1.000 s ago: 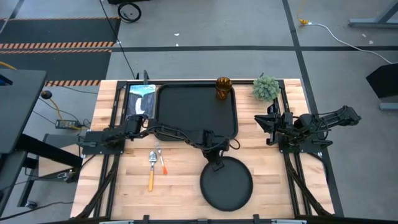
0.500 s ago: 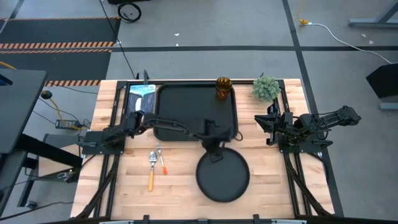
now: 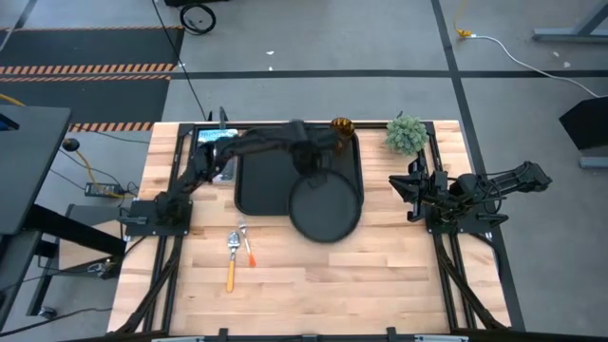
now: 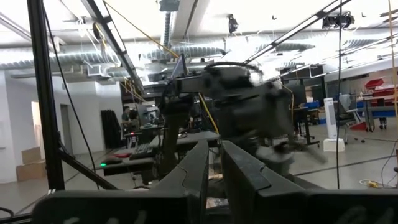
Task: Pick and place plate/cup/fork/spoon on tray
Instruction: Put the black plate on the black serving tray to the bottom of the red cup
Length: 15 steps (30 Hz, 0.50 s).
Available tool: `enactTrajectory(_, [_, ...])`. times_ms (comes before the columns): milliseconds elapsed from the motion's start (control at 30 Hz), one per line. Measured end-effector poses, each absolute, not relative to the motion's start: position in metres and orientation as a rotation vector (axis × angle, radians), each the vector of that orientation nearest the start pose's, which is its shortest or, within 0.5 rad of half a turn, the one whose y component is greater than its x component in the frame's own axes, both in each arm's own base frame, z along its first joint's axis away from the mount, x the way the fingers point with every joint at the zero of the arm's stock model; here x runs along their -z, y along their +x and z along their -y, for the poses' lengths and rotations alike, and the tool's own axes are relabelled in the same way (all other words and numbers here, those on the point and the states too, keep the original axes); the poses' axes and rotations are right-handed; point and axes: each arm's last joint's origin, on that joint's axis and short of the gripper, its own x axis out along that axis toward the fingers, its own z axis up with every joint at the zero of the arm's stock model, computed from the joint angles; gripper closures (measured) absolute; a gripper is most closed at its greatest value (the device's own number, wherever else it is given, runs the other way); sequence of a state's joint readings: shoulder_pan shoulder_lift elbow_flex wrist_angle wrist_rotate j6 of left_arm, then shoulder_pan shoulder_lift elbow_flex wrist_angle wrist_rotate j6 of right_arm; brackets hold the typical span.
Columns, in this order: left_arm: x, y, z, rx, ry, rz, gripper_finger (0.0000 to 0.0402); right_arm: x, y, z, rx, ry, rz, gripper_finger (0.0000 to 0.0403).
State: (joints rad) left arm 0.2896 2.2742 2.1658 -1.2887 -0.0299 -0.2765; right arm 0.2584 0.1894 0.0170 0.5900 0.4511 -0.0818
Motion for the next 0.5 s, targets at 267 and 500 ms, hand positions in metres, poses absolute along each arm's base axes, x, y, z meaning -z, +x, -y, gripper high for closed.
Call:
enactTrajectory(267, [-0.241,0.411,-0.206,-0.554,-0.614,-1.293,0.0393,-0.209,0.098,-0.013,0.208,0.059,0.388,0.0353])
enactTrajectory(500, [-0.228,0.403,-0.234,-0.633,-0.715,-1.27,0.0393,-0.209,0.098,-0.013,0.209,0.053,0.389,0.0353])
